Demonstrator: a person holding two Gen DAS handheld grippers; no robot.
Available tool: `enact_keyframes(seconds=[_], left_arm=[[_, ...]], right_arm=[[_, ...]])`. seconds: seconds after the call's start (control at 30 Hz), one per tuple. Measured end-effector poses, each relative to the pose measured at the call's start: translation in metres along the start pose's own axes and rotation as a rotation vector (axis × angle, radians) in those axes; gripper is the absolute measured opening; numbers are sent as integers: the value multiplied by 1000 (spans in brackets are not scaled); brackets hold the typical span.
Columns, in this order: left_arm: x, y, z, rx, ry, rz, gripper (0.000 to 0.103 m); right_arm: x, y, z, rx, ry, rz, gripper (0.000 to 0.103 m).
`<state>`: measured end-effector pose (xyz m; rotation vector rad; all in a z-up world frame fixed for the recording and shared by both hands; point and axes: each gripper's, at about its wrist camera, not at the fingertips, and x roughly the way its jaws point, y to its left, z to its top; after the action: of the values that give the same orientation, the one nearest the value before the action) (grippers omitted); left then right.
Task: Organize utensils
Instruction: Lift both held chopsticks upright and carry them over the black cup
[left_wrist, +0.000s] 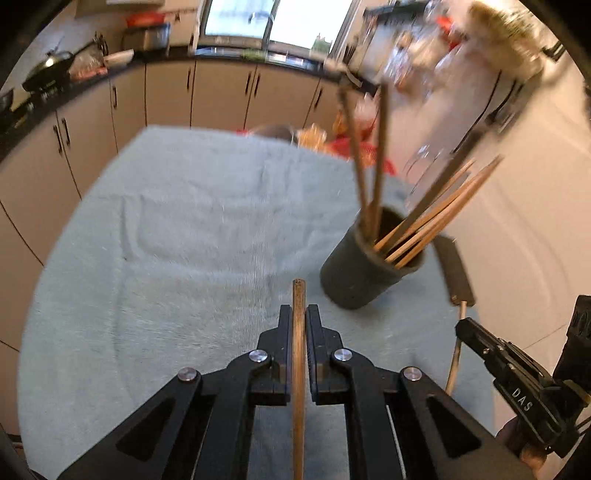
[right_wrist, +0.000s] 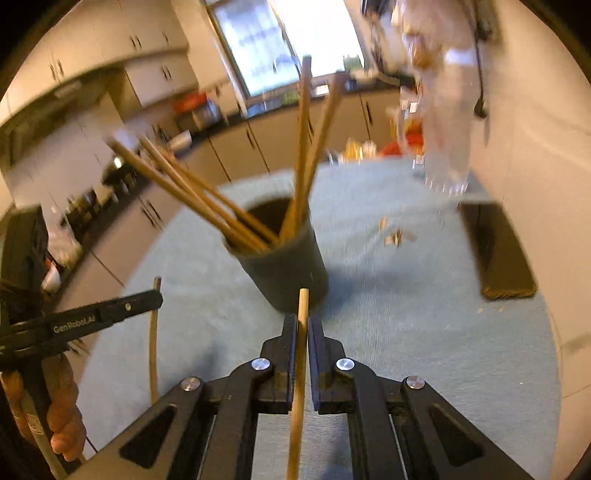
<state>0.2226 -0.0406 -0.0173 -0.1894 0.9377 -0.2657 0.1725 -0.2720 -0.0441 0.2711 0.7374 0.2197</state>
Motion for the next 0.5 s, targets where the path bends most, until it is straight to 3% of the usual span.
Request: enact_keyframes(seconds=[0.27, 0.5], left_arm=[[-63, -21, -28, 12, -146, -14, 7], [-103, -22, -28, 28, -224, -48, 7]], right_arm=[[-68, 14, 5, -21, -205, -15, 7], [-85, 21, 8, -21, -251, 2, 7]])
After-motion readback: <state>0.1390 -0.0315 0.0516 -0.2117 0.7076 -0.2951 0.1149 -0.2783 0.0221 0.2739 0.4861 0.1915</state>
